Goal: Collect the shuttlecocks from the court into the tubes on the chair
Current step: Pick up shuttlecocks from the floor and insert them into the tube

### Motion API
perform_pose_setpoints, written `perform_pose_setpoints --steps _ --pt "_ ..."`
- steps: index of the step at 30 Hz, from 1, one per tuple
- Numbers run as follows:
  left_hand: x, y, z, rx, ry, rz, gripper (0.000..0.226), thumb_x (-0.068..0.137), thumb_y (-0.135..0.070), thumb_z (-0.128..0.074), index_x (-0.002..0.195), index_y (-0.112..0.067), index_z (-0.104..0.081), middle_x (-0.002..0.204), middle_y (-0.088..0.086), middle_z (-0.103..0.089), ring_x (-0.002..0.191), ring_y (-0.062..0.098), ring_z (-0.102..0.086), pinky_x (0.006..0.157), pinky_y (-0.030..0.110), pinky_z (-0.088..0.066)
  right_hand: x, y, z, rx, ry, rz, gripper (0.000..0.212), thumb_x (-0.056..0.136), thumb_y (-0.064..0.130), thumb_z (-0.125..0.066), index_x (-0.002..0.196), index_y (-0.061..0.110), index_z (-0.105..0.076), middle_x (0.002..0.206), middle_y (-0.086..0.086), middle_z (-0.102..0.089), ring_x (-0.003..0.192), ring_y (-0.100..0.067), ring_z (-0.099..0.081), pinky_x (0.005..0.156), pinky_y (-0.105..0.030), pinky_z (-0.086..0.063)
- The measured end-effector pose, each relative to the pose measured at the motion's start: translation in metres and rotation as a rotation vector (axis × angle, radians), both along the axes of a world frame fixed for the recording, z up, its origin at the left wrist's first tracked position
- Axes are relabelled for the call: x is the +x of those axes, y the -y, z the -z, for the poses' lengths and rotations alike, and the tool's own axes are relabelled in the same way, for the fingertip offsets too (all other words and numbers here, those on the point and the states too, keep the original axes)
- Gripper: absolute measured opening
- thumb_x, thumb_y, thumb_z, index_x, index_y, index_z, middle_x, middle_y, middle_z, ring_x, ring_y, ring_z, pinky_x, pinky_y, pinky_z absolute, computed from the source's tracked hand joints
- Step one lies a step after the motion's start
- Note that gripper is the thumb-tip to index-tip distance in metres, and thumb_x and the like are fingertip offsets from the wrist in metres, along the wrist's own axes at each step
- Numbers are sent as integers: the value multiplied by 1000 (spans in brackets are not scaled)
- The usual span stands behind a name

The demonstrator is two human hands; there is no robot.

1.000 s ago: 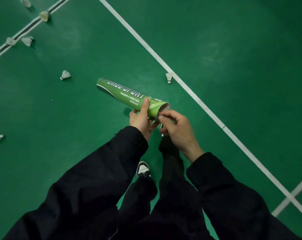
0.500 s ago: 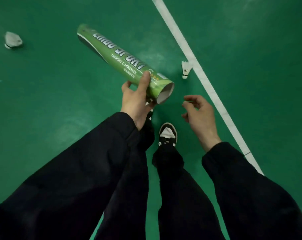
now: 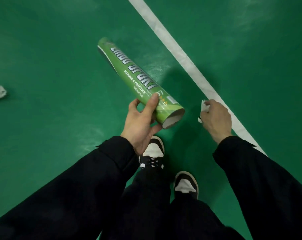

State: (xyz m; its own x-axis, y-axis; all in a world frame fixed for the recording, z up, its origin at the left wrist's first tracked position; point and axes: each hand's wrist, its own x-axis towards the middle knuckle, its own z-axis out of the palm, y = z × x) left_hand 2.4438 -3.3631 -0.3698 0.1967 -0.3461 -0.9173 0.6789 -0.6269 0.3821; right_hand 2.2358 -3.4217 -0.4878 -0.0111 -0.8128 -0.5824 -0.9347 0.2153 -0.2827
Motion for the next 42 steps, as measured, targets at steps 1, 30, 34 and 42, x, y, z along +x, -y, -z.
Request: perform_pose_setpoints --steps 1,30,34,42 --pt "0 0 -10 11 -9 -10 71 97 -29 -69 153 -11 -30 126 13 -71 114 32 -73 83 54 -64 -3 -6 -24 -20 80 98 18 94 19 -53 103 11 -66 97 -13 -71 84 -31 -63 72 -38 -48" --pt "155 -191 -417 -144 18 -650 73 88 -48 -73 141 -2 -52 127 28 -69 104 37 -74 78 43 -65 264 -182 -560 80 734 -569 32 92 53 -52 117 36 -59 109 16 -66 95 -4 -64 81 -26 -52" --pt "230 -232 -416 -187 29 -764 93 74 -54 -84 142 0 -52 132 29 -66 122 43 -66 102 56 -55 341 -227 -559 -14 732 -631 20 96 47 -52 104 32 -63 98 21 -60 84 0 -58 71 -22 -48" --pt "344 -275 -425 -124 76 -878 84 72 -44 -79 142 -8 -49 123 24 -73 102 33 -76 89 47 -62 470 -266 -549 1 753 -655 25 92 52 -55 108 34 -65 97 21 -65 84 2 -63 70 -21 -51"
